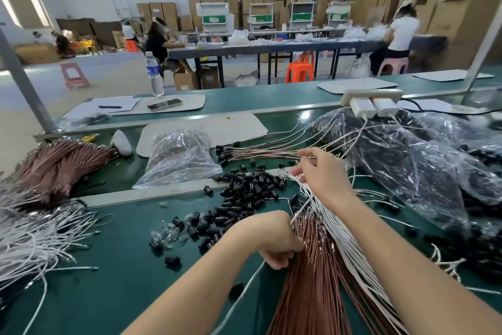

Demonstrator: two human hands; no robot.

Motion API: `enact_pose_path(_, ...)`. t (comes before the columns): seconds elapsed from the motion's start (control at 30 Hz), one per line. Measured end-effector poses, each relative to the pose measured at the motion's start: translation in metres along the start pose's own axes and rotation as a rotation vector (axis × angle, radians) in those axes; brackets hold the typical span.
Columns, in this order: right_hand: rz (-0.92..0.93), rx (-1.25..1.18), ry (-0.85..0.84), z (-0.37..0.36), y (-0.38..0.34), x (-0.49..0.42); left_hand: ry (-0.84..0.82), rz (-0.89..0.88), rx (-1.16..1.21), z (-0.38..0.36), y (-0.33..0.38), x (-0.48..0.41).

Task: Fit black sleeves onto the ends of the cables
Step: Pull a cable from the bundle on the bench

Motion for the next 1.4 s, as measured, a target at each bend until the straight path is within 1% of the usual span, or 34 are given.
enact_pose_path(0.07,-0.013,-0.038,0.03,0.001,0.003,0.0,-0.015,-0.037,-0.002,0.004,0.002,0.003)
enact_pose_path(0.17,-0.028,-0.059,0.092,0.001,0.006,-0.001,-0.058,-0.094,-0.076,0.014,0.007,0.008)
enact_pose_path(0.27,-0.002,-0.093,0.16,0.0,0.005,-0.002,-0.059,-0.182,-0.062,0.026,0.015,0.012)
enact_pose_path(0.33,0.027,-0.177,0.244,0.004,0.002,-0.002,-0.077,-0.244,0.056,0.037,0.019,0.017)
enact_pose_path(0.43,0.019,-0.27,0.382,0.012,0.001,-0.001,-0.183,-0.288,0.397,0.059,0.015,0.032)
enact_pose_path(0.5,-0.004,-0.324,0.437,0.013,0.002,0.002,-0.187,-0.327,0.548,0.075,0.007,0.041)
enact_pose_path(0.53,-0.013,-0.334,0.437,0.011,0.003,0.003,-0.165,-0.344,0.623,0.083,0.0,0.044)
enact_pose_path(0.6,-0.01,-0.296,0.362,0.002,0.003,0.006,-0.095,-0.375,0.833,0.095,-0.019,0.05)
enact_pose_path(0.67,0.023,-0.234,0.194,-0.013,0.003,0.009,-0.051,-0.391,1.069,0.101,-0.041,0.053)
enact_pose_path(0.7,0.054,-0.189,0.108,-0.021,0.002,0.011,-0.057,-0.384,1.163,0.1,-0.051,0.054)
enact_pose_path(0.73,0.087,-0.131,0.04,-0.03,0.002,0.014,-0.084,-0.364,1.201,0.097,-0.058,0.054)
enact_pose_path(0.77,0.119,-0.069,-0.005,-0.037,0.001,0.017,-0.105,-0.326,1.152,0.091,-0.064,0.053)
enact_pose_path(0.83,0.147,0.004,-0.016,-0.046,0.001,0.022,-0.135,-0.236,0.835,0.078,-0.067,0.053)
enact_pose_path(0.87,0.112,-0.031,-0.008,-0.047,0.002,0.022,-0.155,-0.214,0.695,0.073,-0.067,0.054)
enact_pose_path(0.9,0.042,-0.119,-0.006,-0.047,0.003,0.022,-0.183,-0.224,0.62,0.071,-0.067,0.055)
enact_pose_path(0.93,-0.045,-0.221,-0.006,-0.045,0.007,0.021,-0.211,-0.268,0.619,0.071,-0.067,0.057)
enact_pose_path(0.97,-0.124,-0.292,0.011,-0.043,0.01,0.022,-0.235,-0.337,0.67,0.074,-0.067,0.06)
enact_pose_path(1.0,-0.163,-0.287,0.06,-0.04,0.014,0.024,-0.242,-0.42,0.767,0.079,-0.069,0.063)
enact_pose_path(1.03,-0.156,-0.249,0.127,-0.038,0.014,0.027,-0.228,-0.504,0.9,0.084,-0.072,0.065)
enact_pose_path(1.07,-0.105,-0.224,0.191,-0.037,0.012,0.029,-0.194,-0.576,1.057,0.089,-0.077,0.066)
enact_pose_path(1.1,-0.02,-0.226,0.214,-0.036,0.006,0.031,-0.155,-0.642,1.227,0.094,-0.083,0.066)
enact_pose_path(1.13,0.082,-0.229,0.187,-0.037,-0.002,0.032,-0.117,-0.694,1.39,0.096,-0.087,0.066)
enact_pose_path(1.17,0.182,-0.209,0.122,-0.039,-0.011,0.033,-0.073,-0.724,1.535,0.097,-0.093,0.065)
enact_pose_path(1.23,0.316,-0.074,-0.056,-0.047,-0.025,0.032,0.061,-0.689,1.753,0.093,-0.101,0.062)
enact_pose_path(1.27,0.352,0.013,-0.138,-0.051,-0.03,0.033,0.151,-0.644,1.807,0.089,-0.104,0.06)
enact_pose_path(1.33,0.371,0.191,-0.256,-0.059,-0.034,0.036,0.345,-0.563,1.821,0.081,-0.111,0.057)
enact_pose_path(1.4,0.355,0.316,-0.301,-0.064,-0.033,0.042,0.512,-0.522,1.79,0.074,-0.118,0.055)
Point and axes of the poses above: each hand's wrist, its own x-axis away from the middle knuckle, its own z-axis out of the back of the hand, y = z × x, the point moved 1 cm from there along -x, towards the middle knuckle, and after that the axes turned 12 degrees about x, right-handed, at the moved point
